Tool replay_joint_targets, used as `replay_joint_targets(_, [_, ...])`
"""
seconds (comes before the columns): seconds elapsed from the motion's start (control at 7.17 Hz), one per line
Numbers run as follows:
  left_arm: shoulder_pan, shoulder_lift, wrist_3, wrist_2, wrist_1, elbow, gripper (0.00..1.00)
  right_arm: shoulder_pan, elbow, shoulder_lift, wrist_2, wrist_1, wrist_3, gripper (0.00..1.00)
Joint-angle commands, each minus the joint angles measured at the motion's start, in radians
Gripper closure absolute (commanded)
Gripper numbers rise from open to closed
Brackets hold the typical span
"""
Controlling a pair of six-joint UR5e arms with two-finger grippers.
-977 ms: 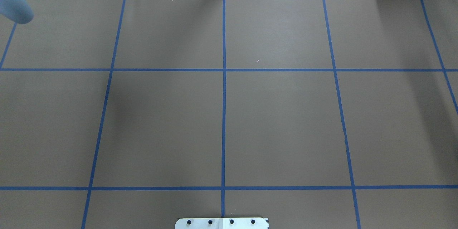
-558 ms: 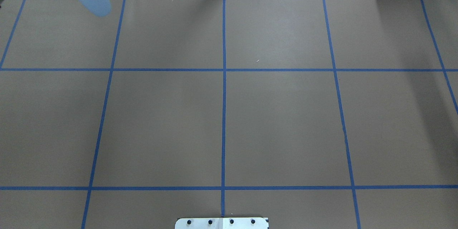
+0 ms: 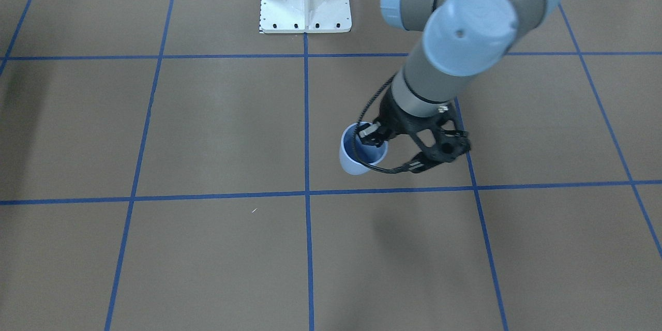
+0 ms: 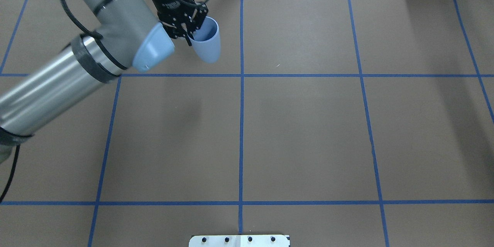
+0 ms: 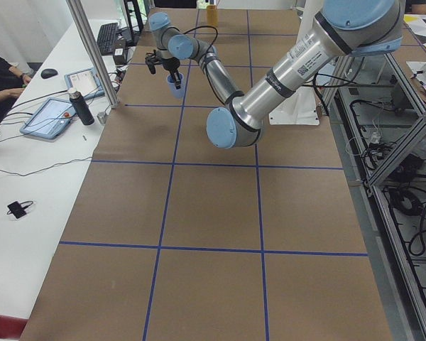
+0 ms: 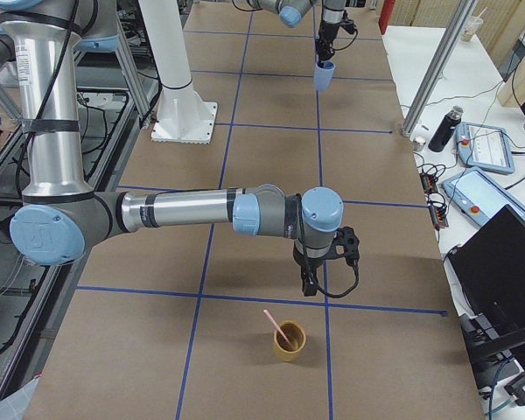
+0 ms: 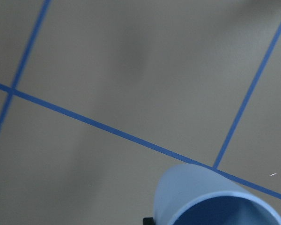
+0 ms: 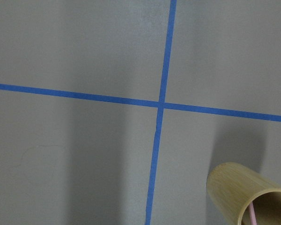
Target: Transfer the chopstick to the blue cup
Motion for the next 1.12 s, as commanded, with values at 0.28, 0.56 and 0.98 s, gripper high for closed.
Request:
replay_joint_targets(0.28, [0.150, -0.018, -0.090, 0.132, -0.174, 0.145, 1.00, -0.009, 0.013, -0.022, 0.012, 0.012, 0.000, 0.00])
replay_joint_targets(0.56, [0.162, -0.018, -0.098, 0.132, -0.196, 0.161, 1.00, -0.009, 0.015, -0.016, 0.010, 0.011, 0.009, 0.00])
replay_joint_targets(0.98, [0.171, -0.021, -0.101, 0.129, -0.197, 0.158, 1.00, -0.009, 0.015, -0.012, 0.010, 0.003, 0.014, 0.00])
